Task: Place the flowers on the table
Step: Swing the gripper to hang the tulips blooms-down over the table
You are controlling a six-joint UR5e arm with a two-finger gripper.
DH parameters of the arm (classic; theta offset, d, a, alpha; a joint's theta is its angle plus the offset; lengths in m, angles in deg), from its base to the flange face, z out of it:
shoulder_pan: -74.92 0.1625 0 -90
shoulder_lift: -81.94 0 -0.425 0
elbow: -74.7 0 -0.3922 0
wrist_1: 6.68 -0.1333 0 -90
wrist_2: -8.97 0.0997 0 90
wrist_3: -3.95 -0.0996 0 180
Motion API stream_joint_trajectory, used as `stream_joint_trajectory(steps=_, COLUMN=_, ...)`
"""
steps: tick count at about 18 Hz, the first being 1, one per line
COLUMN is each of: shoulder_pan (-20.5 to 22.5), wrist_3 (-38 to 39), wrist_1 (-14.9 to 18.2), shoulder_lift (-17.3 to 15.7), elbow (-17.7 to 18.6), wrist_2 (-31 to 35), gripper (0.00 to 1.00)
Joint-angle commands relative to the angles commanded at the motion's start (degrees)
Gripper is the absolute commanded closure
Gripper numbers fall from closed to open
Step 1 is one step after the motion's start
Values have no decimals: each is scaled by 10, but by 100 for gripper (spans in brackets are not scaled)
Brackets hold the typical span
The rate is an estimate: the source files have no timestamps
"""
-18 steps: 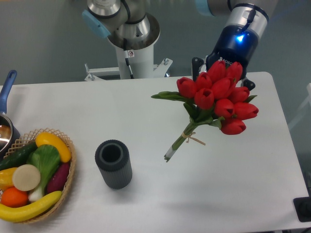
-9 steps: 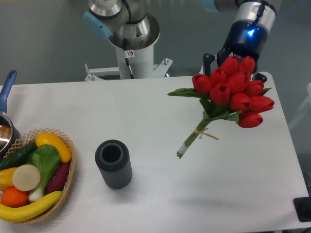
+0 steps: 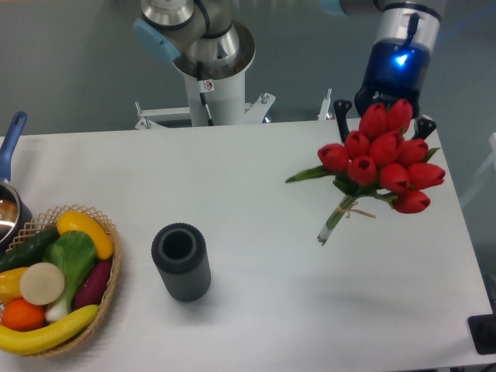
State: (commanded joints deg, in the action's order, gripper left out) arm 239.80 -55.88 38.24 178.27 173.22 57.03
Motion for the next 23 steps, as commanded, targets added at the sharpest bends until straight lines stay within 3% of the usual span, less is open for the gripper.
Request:
stream_joint_trajectory(steps=3, shoulder_pan=-3, wrist_3=-16, wrist_1=9, shoulder_lift=-2, elbow=8, wrist_2=40, gripper=66)
stream_joint_trajectory(steps=12, shoulder_pan=-66, wrist_3=-80, wrist_1=22, shoulder_lift=5, elbow=17, wrist_2=288, gripper=62)
stream_joint_trajectory(steps=18, shoulder_pan=-115, wrist_3=-127, wrist_1=29, shoulder_lift=50, elbow=24, wrist_2=420, gripper=62)
stream_joint_trajectory(steps=21, shoulder_pan=-135, wrist_3=-129, wrist_1=28, shoulder_lift=90, elbow=22, wrist_2=497, gripper=62)
stream_joint_trajectory(steps=23, shoulder_pan=-151, wrist_3=-128, wrist_1=27, shoulder_lift=122, elbow=11, wrist_2=513, gripper=62)
